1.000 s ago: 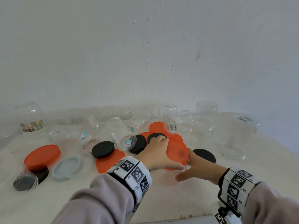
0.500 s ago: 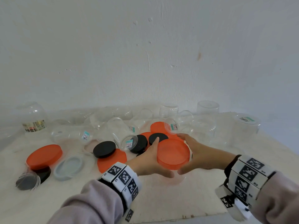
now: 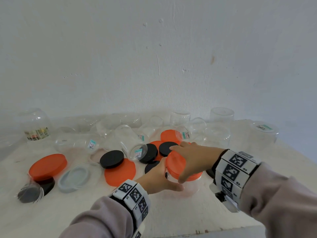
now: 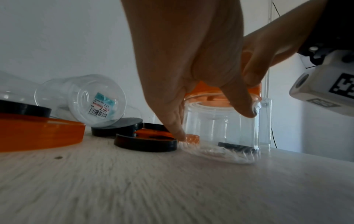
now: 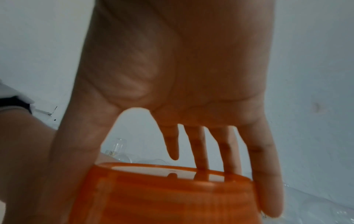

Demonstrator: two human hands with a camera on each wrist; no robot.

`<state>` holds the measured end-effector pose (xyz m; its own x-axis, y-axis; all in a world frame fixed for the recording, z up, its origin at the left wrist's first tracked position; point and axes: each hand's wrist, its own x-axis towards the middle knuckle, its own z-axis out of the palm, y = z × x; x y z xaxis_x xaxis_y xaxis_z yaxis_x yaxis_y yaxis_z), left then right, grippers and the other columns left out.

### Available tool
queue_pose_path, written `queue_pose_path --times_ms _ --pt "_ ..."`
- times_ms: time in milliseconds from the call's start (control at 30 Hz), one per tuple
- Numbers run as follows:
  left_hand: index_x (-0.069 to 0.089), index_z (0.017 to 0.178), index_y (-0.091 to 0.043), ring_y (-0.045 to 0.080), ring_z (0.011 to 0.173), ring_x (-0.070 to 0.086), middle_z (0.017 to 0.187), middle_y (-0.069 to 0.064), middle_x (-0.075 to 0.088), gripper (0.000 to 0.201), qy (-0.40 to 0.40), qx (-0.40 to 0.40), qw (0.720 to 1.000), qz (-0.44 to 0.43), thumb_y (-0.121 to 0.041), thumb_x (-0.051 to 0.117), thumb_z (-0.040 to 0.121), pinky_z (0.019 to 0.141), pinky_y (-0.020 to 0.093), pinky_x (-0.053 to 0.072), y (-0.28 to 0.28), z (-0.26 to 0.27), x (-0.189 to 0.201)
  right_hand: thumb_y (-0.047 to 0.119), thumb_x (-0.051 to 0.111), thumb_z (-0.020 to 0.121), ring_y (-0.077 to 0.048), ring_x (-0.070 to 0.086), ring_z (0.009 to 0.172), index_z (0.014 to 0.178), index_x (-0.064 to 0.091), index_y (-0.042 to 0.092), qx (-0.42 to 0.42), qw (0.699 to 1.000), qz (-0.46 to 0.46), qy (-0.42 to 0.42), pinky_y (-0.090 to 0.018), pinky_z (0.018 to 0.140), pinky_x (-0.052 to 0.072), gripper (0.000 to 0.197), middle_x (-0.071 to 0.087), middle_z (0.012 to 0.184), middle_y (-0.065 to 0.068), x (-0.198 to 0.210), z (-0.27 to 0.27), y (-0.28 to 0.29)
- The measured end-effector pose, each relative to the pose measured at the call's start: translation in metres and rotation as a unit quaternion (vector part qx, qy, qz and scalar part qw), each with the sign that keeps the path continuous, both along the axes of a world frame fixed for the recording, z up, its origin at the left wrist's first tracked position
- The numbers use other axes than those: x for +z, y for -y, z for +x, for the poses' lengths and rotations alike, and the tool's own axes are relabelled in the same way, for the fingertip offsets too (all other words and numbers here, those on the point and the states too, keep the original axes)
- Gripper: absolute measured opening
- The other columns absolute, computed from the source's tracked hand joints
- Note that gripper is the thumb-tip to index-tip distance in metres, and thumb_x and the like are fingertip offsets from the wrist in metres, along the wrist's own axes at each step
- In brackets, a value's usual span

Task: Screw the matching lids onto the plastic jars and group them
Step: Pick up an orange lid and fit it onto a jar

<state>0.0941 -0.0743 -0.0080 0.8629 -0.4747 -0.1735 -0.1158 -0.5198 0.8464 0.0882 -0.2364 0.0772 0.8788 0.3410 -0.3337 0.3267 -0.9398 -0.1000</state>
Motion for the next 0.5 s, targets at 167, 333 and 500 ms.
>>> queue_pose_path --times_ms 167,333,500 --pt "0.024 0.146 -0.025 0.004 0.122 0.045 0.133 -0.014 0.047 0.101 0.039 0.009 0.999 -0.008 -0.036 0.086 0.066 0.108 0.029 0.038 -0.001 0.000 -0.006 0.049 0.078 0.068 -0.023 0.026 0.133 0.150 0.010 0.036 0.003 1.000 -0.003 -0.017 -0.045 0.102 0.041 0.107 0.024 0.144 0.004 0.005 0.004 0.000" --pt "0.026 0.142 -0.025 0.005 0.119 0.046 0.130 -0.015 0.047 0.097 0.058 0.007 0.998 0.003 -0.039 0.085 0.066 0.104 0.025 0.039 -0.001 0.002 -0.006 0.041 0.079 0.070 -0.021 0.026 0.133 0.150 0.013 0.039 0.018 0.999 -0.007 -0.030 -0.043 0.103 0.040 0.103 0.022 0.143 0.007 0.009 0.005 0.001" --pt "0.026 0.142 -0.023 0.009 0.125 0.045 0.136 -0.011 0.045 0.098 0.053 0.008 0.999 -0.006 -0.036 0.086 0.066 0.107 0.033 0.040 0.000 0.001 -0.006 0.036 0.080 0.071 -0.018 0.027 0.134 0.149 0.017 0.041 0.034 0.998 -0.004 -0.050 -0.042 0.103 0.040 0.100 0.022 0.143 0.012 0.014 0.007 0.004"
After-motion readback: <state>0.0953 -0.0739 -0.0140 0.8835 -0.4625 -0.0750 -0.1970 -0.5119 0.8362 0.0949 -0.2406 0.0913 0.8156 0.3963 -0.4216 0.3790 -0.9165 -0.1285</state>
